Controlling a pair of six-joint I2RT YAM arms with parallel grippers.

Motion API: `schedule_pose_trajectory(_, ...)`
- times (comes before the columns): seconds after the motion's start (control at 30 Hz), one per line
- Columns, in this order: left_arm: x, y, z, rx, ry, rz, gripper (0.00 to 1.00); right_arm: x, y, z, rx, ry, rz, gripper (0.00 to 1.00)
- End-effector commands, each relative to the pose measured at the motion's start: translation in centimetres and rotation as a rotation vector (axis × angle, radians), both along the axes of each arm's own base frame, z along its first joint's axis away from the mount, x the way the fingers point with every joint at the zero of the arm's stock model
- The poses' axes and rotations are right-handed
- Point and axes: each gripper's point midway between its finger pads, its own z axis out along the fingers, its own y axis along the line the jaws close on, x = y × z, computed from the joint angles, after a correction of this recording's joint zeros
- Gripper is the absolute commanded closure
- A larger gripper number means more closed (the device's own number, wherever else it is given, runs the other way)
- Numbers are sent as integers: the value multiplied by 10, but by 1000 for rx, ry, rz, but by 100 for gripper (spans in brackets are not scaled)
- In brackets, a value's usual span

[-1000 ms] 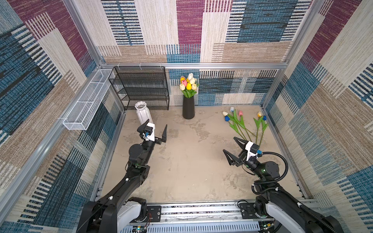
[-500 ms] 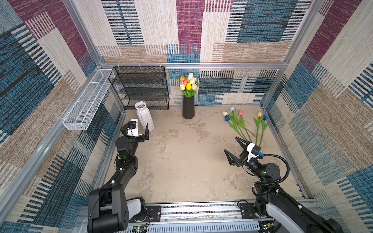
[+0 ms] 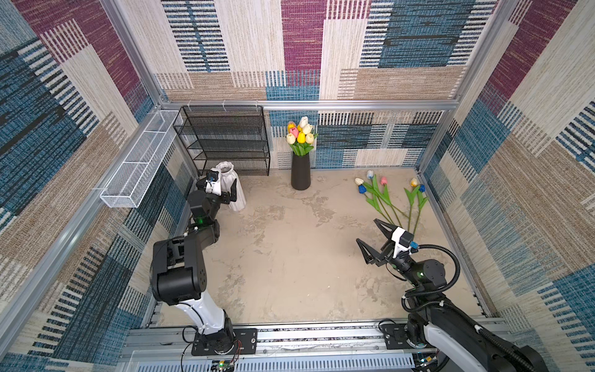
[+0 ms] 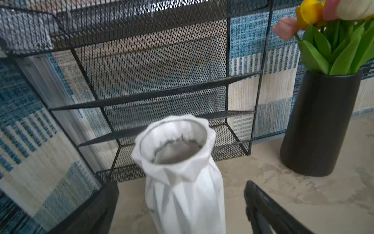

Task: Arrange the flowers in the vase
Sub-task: 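Move the left gripper to the white ribbed vase and grasp it, then carry the white vase to table centre with left gripper while right reaches tulips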

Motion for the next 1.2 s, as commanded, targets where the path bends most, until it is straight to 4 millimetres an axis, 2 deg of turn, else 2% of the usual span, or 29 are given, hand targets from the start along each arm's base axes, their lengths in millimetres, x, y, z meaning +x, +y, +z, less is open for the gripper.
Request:
schedule_pose_trajectory(0.0,16,-3,-5,-28,9,-41,0,-1,0,6,-1,-24,-3,1)
schedule_pose_trajectory(0.2,38,-4,-28,-67,35,-71,0,2,-2,6,-4,-25,-22,1)
schedule_pose_trajectory(0.37,50,-4,-40,-79,43,-84,2,5,0,4,-10,-15,-19,1)
schedule_pose_trajectory(0.47,55,-6,-44,-78,55,-98,15,8,-1,5,-8,-12,-28,1)
schedule_pose_trajectory(0.5,56,-6,-44,-79,56,-99,16,8,-2,6,-5,-11,-32,1)
schedule_pose_trajectory(0.57,55,-7,-43,-73,49,-109,25,12,-4,10,3,-9,-49,1)
schedule_pose_trajectory(0.63,55,-8,-42,-74,47,-111,28,13,-4,14,7,-12,-54,1)
schedule_pose_trajectory(0.7,54,-10,-40,-74,42,-121,37,19,-9,18,34,7,-88,1)
schedule_pose_trajectory(0.83,38,-20,-25,-99,16,-158,52,60,-30,24,99,158,-257,2)
schedule_pose_trajectory(0.9,23,-37,-12,-96,-3,-179,55,86,-39,27,101,250,-346,10)
schedule_pose_trajectory(0.97,2,-68,2,-65,-22,-222,58,115,-47,27,91,352,-418,28)
schedule_pose_trajectory(1.03,-24,-109,18,-32,-34,-289,61,147,-55,24,71,471,-432,38)
schedule_pose_trajectory(1.07,-36,-128,21,-30,-33,-333,62,160,-57,21,64,521,-409,39)
schedule_pose_trajectory(1.1,-51,-151,24,-30,-32,-389,63,176,-62,15,50,585,-381,41)
schedule_pose_trajectory(1.17,-83,-198,25,-32,-24,-515,66,207,-75,-2,-18,716,-367,50)
